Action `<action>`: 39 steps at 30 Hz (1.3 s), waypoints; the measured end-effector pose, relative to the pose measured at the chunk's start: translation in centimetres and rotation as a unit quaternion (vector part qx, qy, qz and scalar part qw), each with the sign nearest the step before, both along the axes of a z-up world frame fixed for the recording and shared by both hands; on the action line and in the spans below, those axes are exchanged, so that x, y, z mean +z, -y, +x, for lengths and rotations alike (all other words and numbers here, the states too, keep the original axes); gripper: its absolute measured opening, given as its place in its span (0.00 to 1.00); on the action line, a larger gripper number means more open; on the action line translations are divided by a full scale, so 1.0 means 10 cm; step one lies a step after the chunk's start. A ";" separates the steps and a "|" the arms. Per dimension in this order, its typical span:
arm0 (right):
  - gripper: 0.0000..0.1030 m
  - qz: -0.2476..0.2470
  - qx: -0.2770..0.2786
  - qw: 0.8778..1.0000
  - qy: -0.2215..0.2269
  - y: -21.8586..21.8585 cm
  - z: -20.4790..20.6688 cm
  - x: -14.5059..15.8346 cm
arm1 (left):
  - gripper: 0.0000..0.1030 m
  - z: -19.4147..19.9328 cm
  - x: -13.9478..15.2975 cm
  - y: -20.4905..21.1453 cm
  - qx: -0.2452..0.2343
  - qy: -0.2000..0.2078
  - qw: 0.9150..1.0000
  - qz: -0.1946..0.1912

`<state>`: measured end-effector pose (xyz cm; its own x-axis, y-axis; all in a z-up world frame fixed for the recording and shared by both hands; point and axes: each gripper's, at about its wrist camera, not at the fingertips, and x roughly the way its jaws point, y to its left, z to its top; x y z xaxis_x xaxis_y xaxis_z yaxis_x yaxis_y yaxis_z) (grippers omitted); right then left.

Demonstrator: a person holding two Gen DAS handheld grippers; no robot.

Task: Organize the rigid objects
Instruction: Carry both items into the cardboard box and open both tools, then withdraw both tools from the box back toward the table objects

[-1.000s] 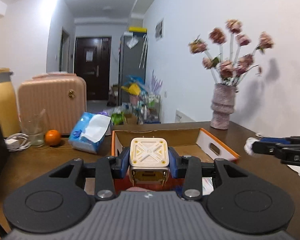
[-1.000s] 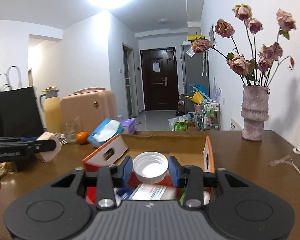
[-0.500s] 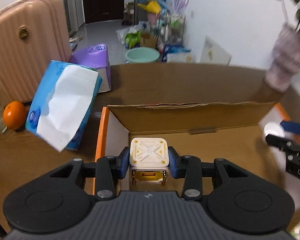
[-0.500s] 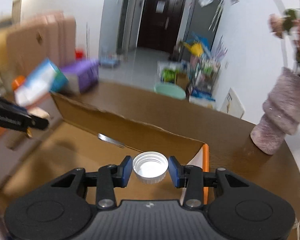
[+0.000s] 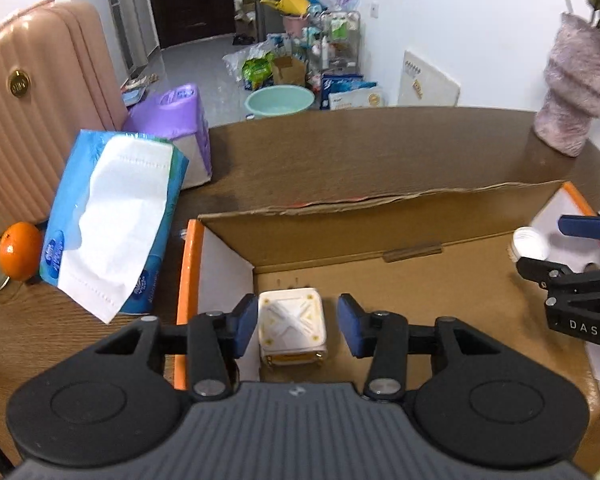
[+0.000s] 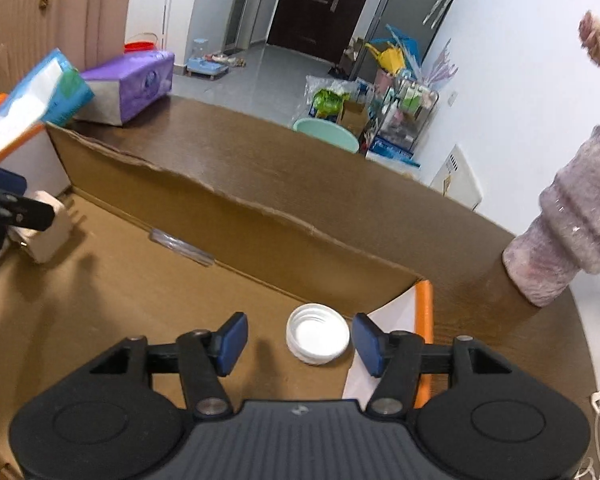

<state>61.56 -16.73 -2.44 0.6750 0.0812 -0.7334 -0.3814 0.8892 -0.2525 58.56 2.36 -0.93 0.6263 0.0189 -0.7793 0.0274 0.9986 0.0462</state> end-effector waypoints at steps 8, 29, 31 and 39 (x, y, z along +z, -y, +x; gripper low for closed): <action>0.66 0.035 0.011 0.998 0.053 0.16 -0.59 0.73 | 0.68 -0.65 0.69 0.00 -0.020 0.063 0.998 -0.008; 0.85 0.226 0.002 0.948 0.223 0.81 -3.73 1.08 | 1.00 -4.14 0.67 -0.17 -0.033 0.330 0.943 -0.012; 0.87 0.234 -0.019 0.942 0.239 0.83 -4.04 0.95 | 1.00 -4.42 0.51 -0.15 -0.034 0.337 0.941 -0.014; 0.88 0.244 -0.057 0.941 0.227 0.72 -4.86 0.21 | 1.00 -5.09 -0.10 -0.16 -0.006 0.295 0.955 -0.041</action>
